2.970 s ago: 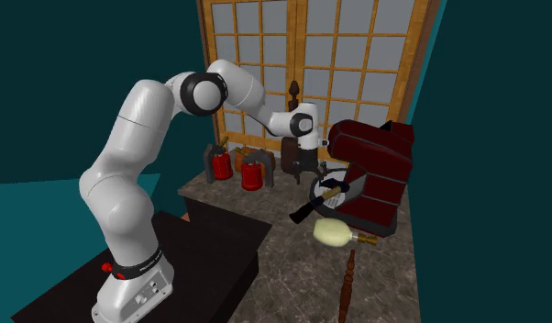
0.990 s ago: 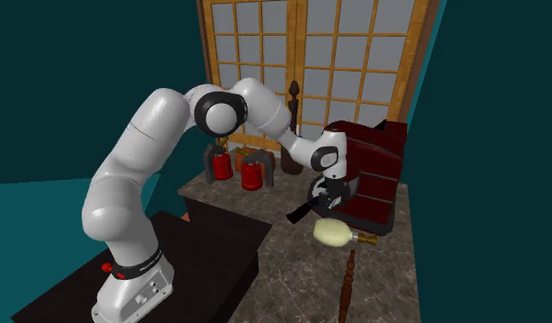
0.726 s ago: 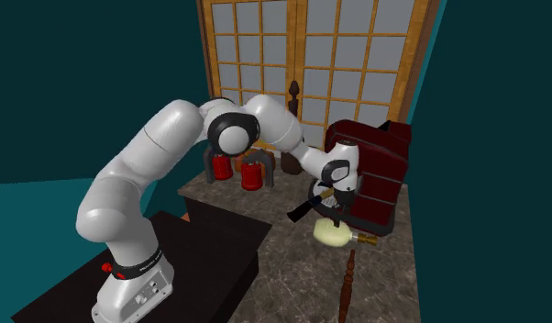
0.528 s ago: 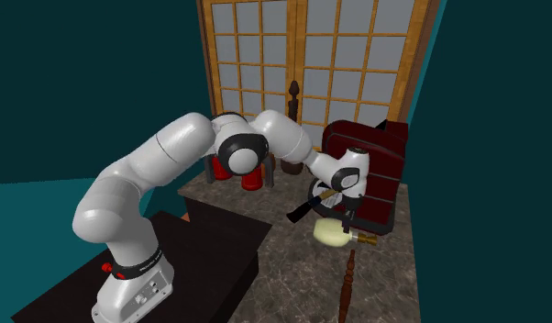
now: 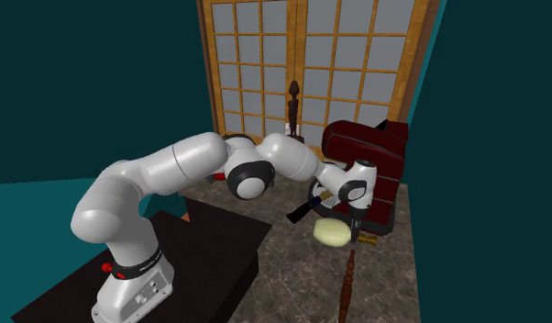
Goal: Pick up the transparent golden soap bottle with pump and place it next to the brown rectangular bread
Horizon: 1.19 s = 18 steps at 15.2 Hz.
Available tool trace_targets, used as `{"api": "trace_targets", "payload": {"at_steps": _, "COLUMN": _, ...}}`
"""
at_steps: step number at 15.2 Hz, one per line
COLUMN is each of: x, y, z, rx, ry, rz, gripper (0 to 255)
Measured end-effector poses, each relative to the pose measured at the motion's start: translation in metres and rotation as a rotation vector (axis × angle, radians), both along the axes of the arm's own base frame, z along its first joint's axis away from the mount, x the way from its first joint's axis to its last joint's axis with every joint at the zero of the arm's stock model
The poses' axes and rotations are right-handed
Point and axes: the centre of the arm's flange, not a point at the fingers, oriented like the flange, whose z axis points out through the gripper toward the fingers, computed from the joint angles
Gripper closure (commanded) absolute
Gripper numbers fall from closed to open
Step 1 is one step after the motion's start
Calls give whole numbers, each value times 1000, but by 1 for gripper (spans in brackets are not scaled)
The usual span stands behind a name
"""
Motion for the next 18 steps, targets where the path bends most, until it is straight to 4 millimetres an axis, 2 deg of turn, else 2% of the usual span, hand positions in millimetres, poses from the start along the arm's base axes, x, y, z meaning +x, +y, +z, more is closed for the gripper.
{"api": "trace_targets", "payload": {"at_steps": 2, "x": 1, "y": 0, "z": -12, "rx": 0, "ry": 0, "rz": 1, "gripper": 0}}
{"api": "trace_targets", "payload": {"at_steps": 8, "x": 1, "y": 0, "z": -14, "rx": 0, "ry": 0, "rz": 1, "gripper": 0}}
{"api": "trace_targets", "payload": {"at_steps": 9, "x": 1, "y": 0, "z": -14, "rx": 0, "ry": 0, "rz": 1, "gripper": 255}}
{"api": "trace_targets", "payload": {"at_steps": 18, "x": 1, "y": 0, "z": -15, "rx": 0, "ry": 0, "rz": 1, "gripper": 255}}
